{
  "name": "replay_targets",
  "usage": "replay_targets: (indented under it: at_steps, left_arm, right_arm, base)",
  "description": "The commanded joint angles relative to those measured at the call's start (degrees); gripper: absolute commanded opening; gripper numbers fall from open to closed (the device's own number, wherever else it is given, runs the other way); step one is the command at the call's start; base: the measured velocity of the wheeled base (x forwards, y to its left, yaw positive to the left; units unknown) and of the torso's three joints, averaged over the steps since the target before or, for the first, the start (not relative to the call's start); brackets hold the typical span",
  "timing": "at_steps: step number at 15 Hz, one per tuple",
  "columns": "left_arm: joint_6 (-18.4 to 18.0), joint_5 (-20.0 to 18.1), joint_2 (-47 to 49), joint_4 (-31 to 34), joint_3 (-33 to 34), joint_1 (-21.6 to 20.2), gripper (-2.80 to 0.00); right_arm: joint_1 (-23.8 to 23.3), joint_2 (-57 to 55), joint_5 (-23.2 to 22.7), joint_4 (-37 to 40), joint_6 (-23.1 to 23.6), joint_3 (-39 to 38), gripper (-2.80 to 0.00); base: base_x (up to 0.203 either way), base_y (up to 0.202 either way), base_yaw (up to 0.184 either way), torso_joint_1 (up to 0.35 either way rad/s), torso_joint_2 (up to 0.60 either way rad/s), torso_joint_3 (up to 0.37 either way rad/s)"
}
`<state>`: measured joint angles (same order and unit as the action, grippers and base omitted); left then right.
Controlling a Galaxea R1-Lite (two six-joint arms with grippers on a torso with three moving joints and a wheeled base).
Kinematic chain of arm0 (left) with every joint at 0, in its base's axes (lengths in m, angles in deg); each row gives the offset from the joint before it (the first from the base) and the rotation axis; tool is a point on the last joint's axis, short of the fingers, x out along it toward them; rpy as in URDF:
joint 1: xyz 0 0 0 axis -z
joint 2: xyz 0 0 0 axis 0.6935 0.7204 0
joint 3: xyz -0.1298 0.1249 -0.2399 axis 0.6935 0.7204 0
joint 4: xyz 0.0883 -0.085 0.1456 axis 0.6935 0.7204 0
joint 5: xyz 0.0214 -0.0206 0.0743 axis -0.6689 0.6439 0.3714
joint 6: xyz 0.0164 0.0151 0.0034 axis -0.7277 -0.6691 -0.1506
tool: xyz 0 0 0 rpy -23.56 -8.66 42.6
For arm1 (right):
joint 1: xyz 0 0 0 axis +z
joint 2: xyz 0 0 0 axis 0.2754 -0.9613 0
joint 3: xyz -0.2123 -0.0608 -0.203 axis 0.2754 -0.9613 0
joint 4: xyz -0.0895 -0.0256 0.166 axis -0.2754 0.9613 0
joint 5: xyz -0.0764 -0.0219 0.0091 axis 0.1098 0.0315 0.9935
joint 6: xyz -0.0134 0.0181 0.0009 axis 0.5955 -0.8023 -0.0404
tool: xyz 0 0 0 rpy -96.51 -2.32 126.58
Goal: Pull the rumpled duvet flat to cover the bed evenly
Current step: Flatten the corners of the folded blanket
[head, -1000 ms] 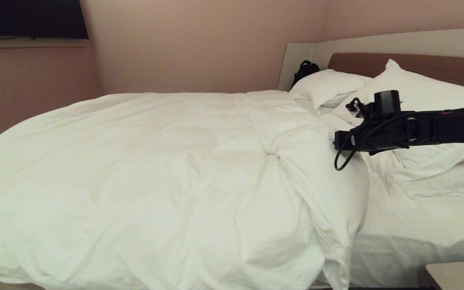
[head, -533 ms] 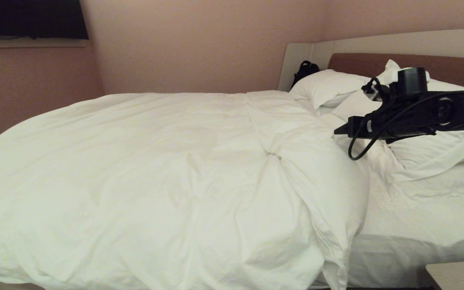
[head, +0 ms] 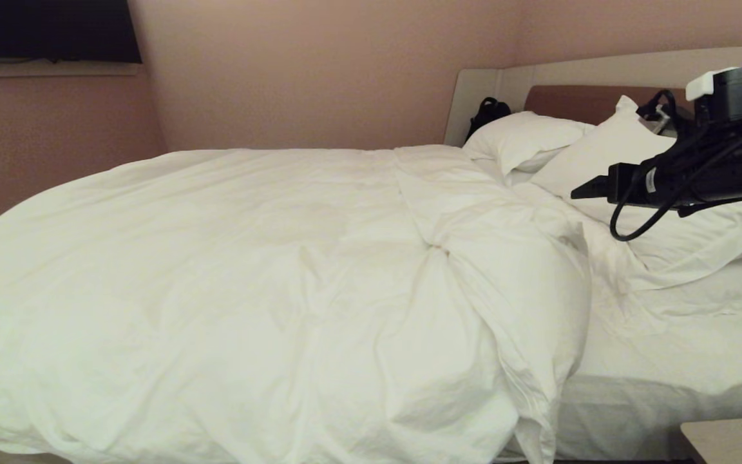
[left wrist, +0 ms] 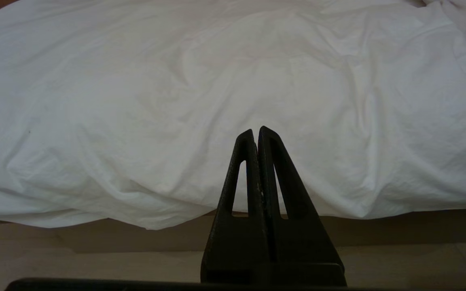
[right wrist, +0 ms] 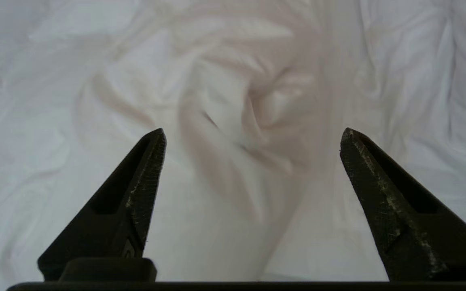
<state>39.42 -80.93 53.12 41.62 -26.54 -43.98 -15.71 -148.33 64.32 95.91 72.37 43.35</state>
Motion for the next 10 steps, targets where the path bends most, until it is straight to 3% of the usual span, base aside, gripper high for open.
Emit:
replay_targets:
  at_steps: [1,3,4,8,10]
  left_arm:
    - [-0.1,0.0,0.0,0.0,0.0,0.0,-2.8]
    - [0.0,0.0,0.0,0.0,0.0,0.0,-2.8]
    - [-0.1,0.0,0.0,0.0,0.0,0.0,-2.8]
    - [-0.1,0.0,0.0,-0.1,0.0,0.0,-2.8]
    - [0.0,0.0,0.0,0.0,0.0,0.0,-2.8]
  right_arm:
    - [0.0,2.6,-0.1,0.1,0.0,-2.6,-2.8]
    - [-0.1,4.1,-1.9,0.0,0.0,-5.9,-2.8]
    - [-0.8,4.4,-5.1,0.0,-0.1,-7.6,-2.8]
    - [-8.2,5.3,-24.0,-0.6,1.7,-14.9,-2.8]
    - [-10.8,5.8,-29.2,-0.6,3.0,-18.3,-2.8]
  base:
    - [0.0,0.0,0.0,0.0,0.0,0.0]
    - [0.0,0.0,0.0,0.0,0.0,0.0]
    - [0.0,0.0,0.0,0.0,0.0,0.0]
    - [0.0,0.0,0.0,0.0,0.0,0.0]
    - [0.0,0.0,0.0,0.0,0.0,0.0]
